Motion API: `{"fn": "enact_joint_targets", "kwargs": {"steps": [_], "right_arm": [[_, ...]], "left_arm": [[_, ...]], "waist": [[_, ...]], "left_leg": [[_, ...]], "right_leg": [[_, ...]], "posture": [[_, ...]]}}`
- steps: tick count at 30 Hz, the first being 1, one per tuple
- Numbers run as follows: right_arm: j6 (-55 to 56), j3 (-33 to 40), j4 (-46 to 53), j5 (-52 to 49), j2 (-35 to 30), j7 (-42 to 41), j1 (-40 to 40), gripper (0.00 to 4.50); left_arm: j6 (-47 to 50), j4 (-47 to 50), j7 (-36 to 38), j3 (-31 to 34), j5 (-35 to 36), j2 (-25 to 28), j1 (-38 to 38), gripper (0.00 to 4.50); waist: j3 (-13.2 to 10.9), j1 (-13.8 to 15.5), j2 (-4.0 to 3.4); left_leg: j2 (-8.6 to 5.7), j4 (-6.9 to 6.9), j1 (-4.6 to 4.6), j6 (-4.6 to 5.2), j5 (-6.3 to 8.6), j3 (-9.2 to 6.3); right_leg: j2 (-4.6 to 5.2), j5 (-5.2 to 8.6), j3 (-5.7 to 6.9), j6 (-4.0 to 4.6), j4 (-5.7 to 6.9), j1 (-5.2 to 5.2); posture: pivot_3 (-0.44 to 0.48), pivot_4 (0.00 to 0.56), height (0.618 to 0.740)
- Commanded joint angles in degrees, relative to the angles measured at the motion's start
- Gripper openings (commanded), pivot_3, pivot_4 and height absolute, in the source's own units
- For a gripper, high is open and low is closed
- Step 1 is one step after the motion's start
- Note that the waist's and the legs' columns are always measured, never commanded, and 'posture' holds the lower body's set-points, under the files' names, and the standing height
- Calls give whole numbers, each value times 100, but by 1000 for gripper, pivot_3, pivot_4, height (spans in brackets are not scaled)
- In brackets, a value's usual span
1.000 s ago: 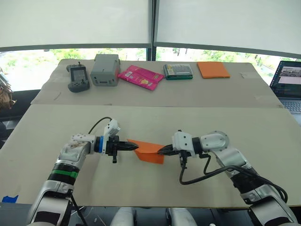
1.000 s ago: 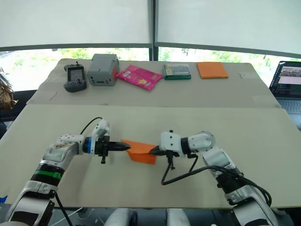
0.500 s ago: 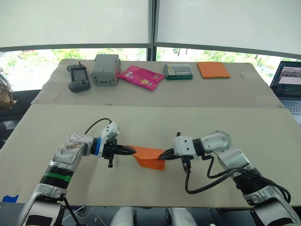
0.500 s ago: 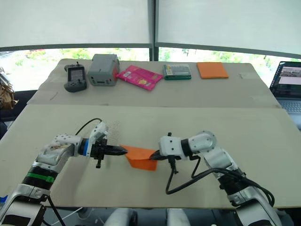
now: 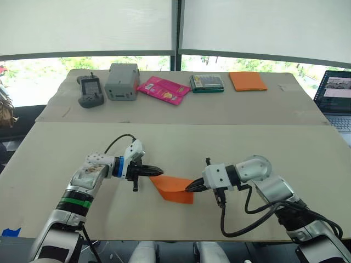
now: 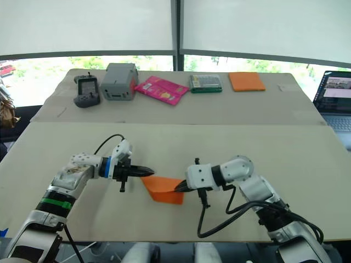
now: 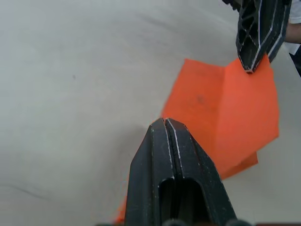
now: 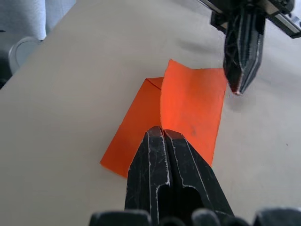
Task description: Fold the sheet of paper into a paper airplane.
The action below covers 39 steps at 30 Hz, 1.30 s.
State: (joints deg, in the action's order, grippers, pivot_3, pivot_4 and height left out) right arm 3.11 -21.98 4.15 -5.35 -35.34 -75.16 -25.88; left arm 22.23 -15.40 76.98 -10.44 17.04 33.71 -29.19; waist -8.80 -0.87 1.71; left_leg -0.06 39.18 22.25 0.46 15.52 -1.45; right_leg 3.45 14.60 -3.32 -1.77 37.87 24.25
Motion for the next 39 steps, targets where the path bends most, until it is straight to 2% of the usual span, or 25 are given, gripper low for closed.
{"fn": "enact_joint_targets", "kwargs": {"steps": [1,11,16,23,26,33,39], "right_arm": [[-25,-15,190,-143,-40,-160,-59,38],[422,-107,-310,-10,29,-400,-347,38],[202,-68,-394,-157,77,-467,-363,38],[-1953,163,-959,-965,78,-871,-771,38],[-2111,114,-1073,-989,139,-963,-861,38],[-3012,268,-1895,-1287,781,-901,-1411,38],[-2995,147,-2348,-1085,804,-1004,-1527,38]], "left_arm": [[-193,362,251,-223,-121,163,152,0],[-308,520,245,-429,-287,256,356,0],[-393,515,255,-462,-366,263,381,0],[-385,588,181,-471,-406,241,457,0],[-394,621,168,-474,-420,264,515,0],[-364,734,24,-387,-395,259,591,0],[-392,774,-56,-376,-403,262,640,0]], "waist": [[0,-8,0],[0,10,0],[0,10,0],[0,13,0],[0,14,0],[0,-9,0],[0,-10,-1]], "left_leg": [[0,0,0,0,0,0],[0,1,-2,0,0,0],[0,1,-2,0,0,0],[0,1,-5,0,0,0],[1,1,-4,0,0,0],[2,1,-11,0,0,2],[1,1,-9,0,0,1]], "right_leg": [[0,0,0,0,-1,0],[1,0,0,0,-1,-2],[1,0,0,0,0,-2],[1,0,-1,0,3,-4],[1,0,-1,0,2,-3],[0,0,-3,0,12,-3],[2,0,-3,0,11,-3]], "posture": [[0,150,740],[0,150,740],[0,150,740],[0,150,740],[0,150,740],[0,150,740],[0,150,740]]}}
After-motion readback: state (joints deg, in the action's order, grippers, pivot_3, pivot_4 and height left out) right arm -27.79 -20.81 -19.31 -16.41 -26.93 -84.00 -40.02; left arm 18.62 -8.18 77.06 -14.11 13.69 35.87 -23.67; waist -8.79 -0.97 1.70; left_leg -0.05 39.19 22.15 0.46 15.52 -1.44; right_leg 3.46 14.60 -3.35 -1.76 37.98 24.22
